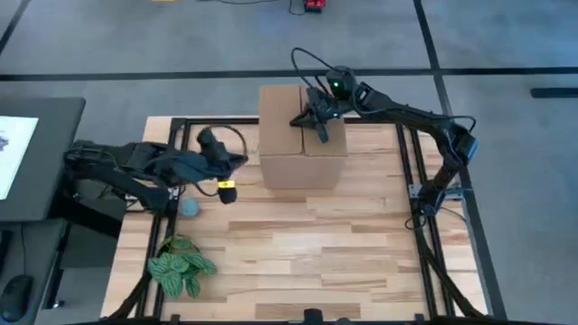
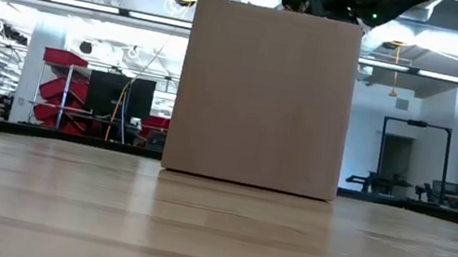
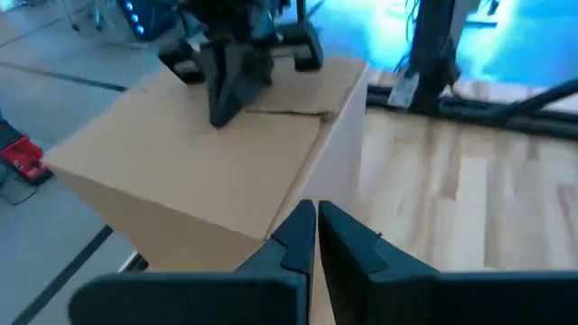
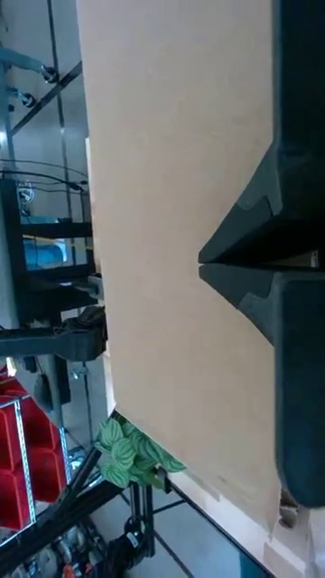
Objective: Wrap mug
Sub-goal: Close the cardboard box
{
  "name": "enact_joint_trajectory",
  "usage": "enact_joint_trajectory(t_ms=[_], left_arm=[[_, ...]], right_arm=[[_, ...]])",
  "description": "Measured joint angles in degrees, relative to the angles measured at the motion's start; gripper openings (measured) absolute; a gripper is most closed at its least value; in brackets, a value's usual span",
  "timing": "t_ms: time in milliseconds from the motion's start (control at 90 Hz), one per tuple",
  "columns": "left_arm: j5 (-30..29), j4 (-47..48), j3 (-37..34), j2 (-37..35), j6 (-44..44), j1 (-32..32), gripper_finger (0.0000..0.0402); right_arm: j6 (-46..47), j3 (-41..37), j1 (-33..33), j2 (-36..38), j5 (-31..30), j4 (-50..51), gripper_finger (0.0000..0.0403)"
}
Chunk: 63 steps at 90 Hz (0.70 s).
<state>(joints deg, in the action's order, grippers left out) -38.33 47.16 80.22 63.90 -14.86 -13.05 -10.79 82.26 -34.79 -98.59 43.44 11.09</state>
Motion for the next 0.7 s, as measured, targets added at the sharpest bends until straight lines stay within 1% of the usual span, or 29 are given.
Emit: enact_joint_trajectory(t_ms=[56,111,244,389,456,500,567,656,700], left_arm=[[-0.19,-2.58,-1.77,-1.65,1.14,-0.62,0.0],[-0.09,-6.65,-5.27,-3.8,2.68,-0.81,0.0],[0.93,-20.23,-17.34,-10.62,4.59,-0.34,0.0],[5.56,-37.26,-30.47,-18.95,4.29,0.94,0.0],[8.4,-43.18,-35.27,-22.77,5.4,1.62,0.0],[9.84,-45.47,-38.16,-25.4,5.54,2.29,0.0],[10.04,-46.85,-41.92,-29.41,4.59,3.82,0.0],[10.29,-47.02,-46.21,-35.29,2.4,5.96,0.0],[11.53,-46.96,-48.25,-38.44,1.95,6.89,0.0]], right_arm=[[-0.15,0.0,0.0,0.0,0.0,0.02,0.0],[-0.16,0.0,0.08,0.0,0.0,0.04,0.0],[-0.27,0.0,0.17,0.0,0.0,0.24,0.0],[-0.37,0.0,0.13,0.0,0.02,0.39,0.0],[-0.42,0.0,0.15,0.0,0.02,0.39,0.0],[-0.68,-0.02,0.15,0.0,0.02,0.39,0.0],[-1.03,-0.04,0.15,0.0,0.02,0.42,0.0],[-0.97,-0.04,0.17,0.0,0.07,0.42,0.0],[-0.94,-0.04,0.17,0.0,0.09,0.42,0.0]])
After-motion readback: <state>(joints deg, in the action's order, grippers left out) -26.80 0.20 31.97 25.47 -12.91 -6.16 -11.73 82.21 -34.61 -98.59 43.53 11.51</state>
